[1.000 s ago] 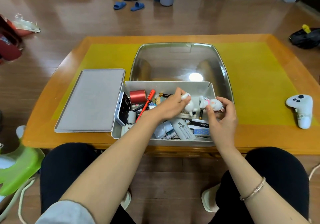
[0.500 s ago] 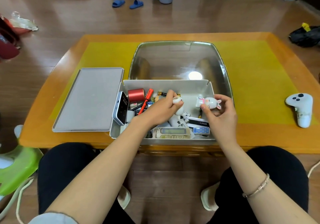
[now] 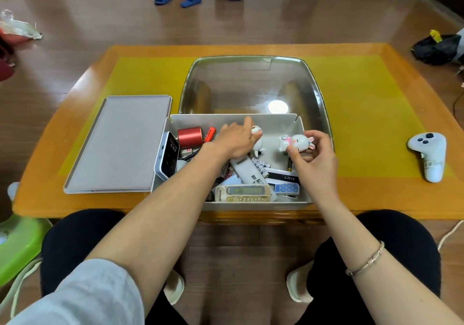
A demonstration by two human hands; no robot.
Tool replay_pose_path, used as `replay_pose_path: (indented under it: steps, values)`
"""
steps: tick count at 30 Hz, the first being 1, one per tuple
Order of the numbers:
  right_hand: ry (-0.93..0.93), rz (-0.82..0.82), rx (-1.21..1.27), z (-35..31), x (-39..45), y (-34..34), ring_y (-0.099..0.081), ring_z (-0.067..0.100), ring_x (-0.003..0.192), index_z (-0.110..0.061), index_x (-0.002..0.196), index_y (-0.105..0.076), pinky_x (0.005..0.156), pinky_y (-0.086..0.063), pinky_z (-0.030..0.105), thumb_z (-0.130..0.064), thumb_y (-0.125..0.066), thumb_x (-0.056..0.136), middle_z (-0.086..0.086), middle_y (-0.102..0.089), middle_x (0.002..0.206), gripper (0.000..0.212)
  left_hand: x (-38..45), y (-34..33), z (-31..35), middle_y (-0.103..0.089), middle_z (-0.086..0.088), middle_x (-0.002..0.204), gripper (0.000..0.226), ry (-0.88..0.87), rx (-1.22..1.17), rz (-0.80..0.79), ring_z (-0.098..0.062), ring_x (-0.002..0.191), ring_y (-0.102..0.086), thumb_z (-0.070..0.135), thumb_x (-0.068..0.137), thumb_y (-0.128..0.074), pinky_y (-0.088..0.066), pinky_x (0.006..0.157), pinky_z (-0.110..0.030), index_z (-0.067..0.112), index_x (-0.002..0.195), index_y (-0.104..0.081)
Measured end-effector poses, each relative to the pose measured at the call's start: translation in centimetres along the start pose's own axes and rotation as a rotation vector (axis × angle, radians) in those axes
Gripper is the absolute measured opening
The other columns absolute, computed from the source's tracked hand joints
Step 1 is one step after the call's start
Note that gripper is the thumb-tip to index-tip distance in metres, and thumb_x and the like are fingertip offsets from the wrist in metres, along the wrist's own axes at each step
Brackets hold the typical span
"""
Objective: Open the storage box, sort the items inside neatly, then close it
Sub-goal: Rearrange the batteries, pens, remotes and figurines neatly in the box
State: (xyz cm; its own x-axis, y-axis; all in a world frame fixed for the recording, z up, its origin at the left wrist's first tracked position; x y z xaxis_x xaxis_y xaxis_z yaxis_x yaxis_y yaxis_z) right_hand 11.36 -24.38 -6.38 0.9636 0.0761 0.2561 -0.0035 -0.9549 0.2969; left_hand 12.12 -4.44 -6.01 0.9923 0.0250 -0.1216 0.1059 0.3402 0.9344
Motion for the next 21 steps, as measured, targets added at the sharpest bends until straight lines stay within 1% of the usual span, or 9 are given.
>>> replay_pose_path:
  steps: [4,6,9,12,14,15,16,19,21]
  values:
    - [-0.011,0.000,0.018,-0.2,-0.1,0.0,-0.056,-0.004,0.057,-0.026,0.106,-0.052,0.055,-0.042,0.007,-0.022,-0.076,0.079,-0.009,-0.061,0.086,0.037,0.1,0.7,-0.6,-0.064,-0.018,0.110,0.031,-0.022,0.019,0.034,-0.032,0.107,-0.052,0.043,0.102,-0.027,-0.026,0.082,-0.040,0.013,0.106,-0.036]
    - [-0.016,-0.004,0.025,-0.4,-0.1,0.1,-0.059,-0.005,0.061,-0.026,0.106,-0.054,0.059,-0.046,0.010,-0.021,-0.077,0.078,-0.012,-0.064,0.086,0.037,-0.1,0.8,-1.1,-0.064,-0.018,0.113,0.030,-0.009,-0.013,0.013,-0.033,0.107,-0.055,0.043,0.102,-0.027,-0.030,0.082,-0.041,0.014,0.105,-0.034]
    - [-0.024,-0.033,0.017,-0.6,-0.2,0.1,-0.060,-0.005,0.065,-0.026,0.106,-0.058,0.064,-0.050,0.014,-0.022,-0.079,0.075,-0.016,-0.063,0.086,0.037,-0.6,1.1,-2.0,-0.061,-0.019,0.117,0.038,0.054,-0.045,0.022,-0.037,0.104,-0.057,0.043,0.102,-0.027,-0.038,0.079,-0.042,0.009,0.113,-0.036]
    - [-0.049,-0.059,-0.006,-0.7,0.3,0.3,-0.059,0.003,0.066,-0.024,0.108,-0.059,0.069,-0.052,0.026,-0.026,-0.080,0.074,-0.011,-0.063,0.088,0.039,-1.4,1.2,-2.7,-0.061,-0.018,0.117,0.040,0.097,-0.095,0.040,-0.036,0.103,-0.056,0.043,0.103,-0.027,-0.041,0.080,-0.042,0.007,0.118,-0.037]
    - [-0.072,-0.083,-0.025,-0.8,1.0,0.4,-0.063,0.011,0.072,-0.021,0.108,-0.056,0.071,-0.055,0.035,-0.026,-0.079,0.075,-0.003,-0.066,0.092,0.041,-1.9,1.2,-2.8,-0.060,-0.016,0.117,0.039,0.113,-0.113,0.050,-0.033,0.105,-0.055,0.042,0.103,-0.028,-0.040,0.085,-0.043,0.008,0.118,-0.039]
    - [-0.080,-0.093,-0.039,-0.9,1.5,0.4,-0.064,0.013,0.074,-0.019,0.107,-0.054,0.072,-0.055,0.036,-0.025,-0.080,0.074,0.001,-0.068,0.095,0.042,-2.2,1.2,-2.8,-0.059,-0.014,0.117,0.038,0.115,-0.115,0.078,-0.032,0.106,-0.053,0.042,0.102,-0.029,-0.039,0.086,-0.043,0.009,0.116,-0.041]
    - [-0.080,-0.103,-0.066,-1.0,2.0,0.5,-0.064,0.012,0.073,-0.019,0.104,-0.053,0.071,-0.054,0.033,-0.024,-0.081,0.073,0.002,-0.068,0.097,0.042,-2.4,1.3,-2.7,-0.057,-0.013,0.116,0.036,0.116,-0.126,0.124,-0.031,0.106,-0.050,0.042,0.102,-0.031,-0.037,0.087,-0.043,0.010,0.113,-0.043]
    - [-0.034,-0.184,-0.179,-1.4,3.8,0.4,-0.056,-0.004,0.059,-0.020,0.096,-0.054,0.060,-0.044,0.010,-0.018,-0.084,0.068,-0.002,-0.067,0.090,0.040,-2.7,1.7,-2.2,-0.052,-0.010,0.111,0.028,0.133,-0.324,0.276,-0.027,0.103,-0.047,0.036,0.100,-0.040,-0.041,0.087,-0.042,0.009,0.106,-0.046]
    - [-0.007,-0.264,-0.231,-1.8,5.0,0.0,-0.054,-0.008,0.056,-0.023,0.090,-0.056,0.056,-0.040,0.006,-0.017,-0.086,0.064,-0.005,-0.066,0.084,0.040,-2.7,1.8,-1.8,-0.054,-0.008,0.107,0.023,0.168,-0.489,0.328,-0.024,0.099,-0.051,0.032,0.099,-0.045,-0.044,0.082,-0.038,0.010,0.105,-0.046]
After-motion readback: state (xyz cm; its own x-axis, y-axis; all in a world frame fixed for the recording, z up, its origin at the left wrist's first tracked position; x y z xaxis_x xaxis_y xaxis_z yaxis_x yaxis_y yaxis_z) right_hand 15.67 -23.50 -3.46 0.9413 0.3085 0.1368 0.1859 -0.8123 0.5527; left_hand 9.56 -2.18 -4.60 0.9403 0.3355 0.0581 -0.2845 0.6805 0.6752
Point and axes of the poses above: each hand's wrist, its own x-axis towards the middle knuckle, its own y-axis out of the back of the hand, z = x × y, the point moved 3 cm from there along x, towards the middle knuckle
